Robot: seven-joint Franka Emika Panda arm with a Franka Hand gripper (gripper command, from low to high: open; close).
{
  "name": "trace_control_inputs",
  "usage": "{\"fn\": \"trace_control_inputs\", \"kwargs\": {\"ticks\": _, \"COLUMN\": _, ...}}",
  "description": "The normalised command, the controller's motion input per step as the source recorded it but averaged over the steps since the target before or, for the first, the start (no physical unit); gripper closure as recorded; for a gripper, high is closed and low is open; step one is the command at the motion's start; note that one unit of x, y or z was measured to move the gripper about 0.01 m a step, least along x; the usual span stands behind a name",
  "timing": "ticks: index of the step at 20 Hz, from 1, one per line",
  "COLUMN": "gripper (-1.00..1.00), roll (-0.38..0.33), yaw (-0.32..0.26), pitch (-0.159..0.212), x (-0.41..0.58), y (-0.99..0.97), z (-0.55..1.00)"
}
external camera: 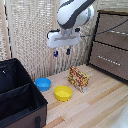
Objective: Kindly move your gripper toward the top drawer's handle. With caution, hold the handle robustly using your gripper and pull open the top drawer. Let the handle go. Relocate your gripper to the bowl placed in the background. Gently hold the bowl using your gripper. Bring the gripper and the bowl to the ajar drawer. Softly release the bowl into it.
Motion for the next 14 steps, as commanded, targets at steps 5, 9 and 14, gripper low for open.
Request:
{"fn": "trace_control_inputs", "kwargs": {"ticks": 5, "gripper": -1.0, "roll": -0.351, "yaw": 0.095, "pitch": 0.012, "x": 0.335, "y": 0.16, "z": 0.21}}
{"fn": "trace_control_inputs", "kwargs": {"ticks": 9, "gripper": -1.0, "roll": -0.322, "yaw": 0.092, "pitch": 0.013, "x": 0.385, "y": 0.19, "z": 0.31}}
{"fn": "trace_control_inputs", "kwargs": {"ticks": 14, "gripper": -1.0, "roll": -0.265, "yaw": 0.087, "pitch": 0.011, "x": 0.453, "y": 0.26, "z": 0.48}}
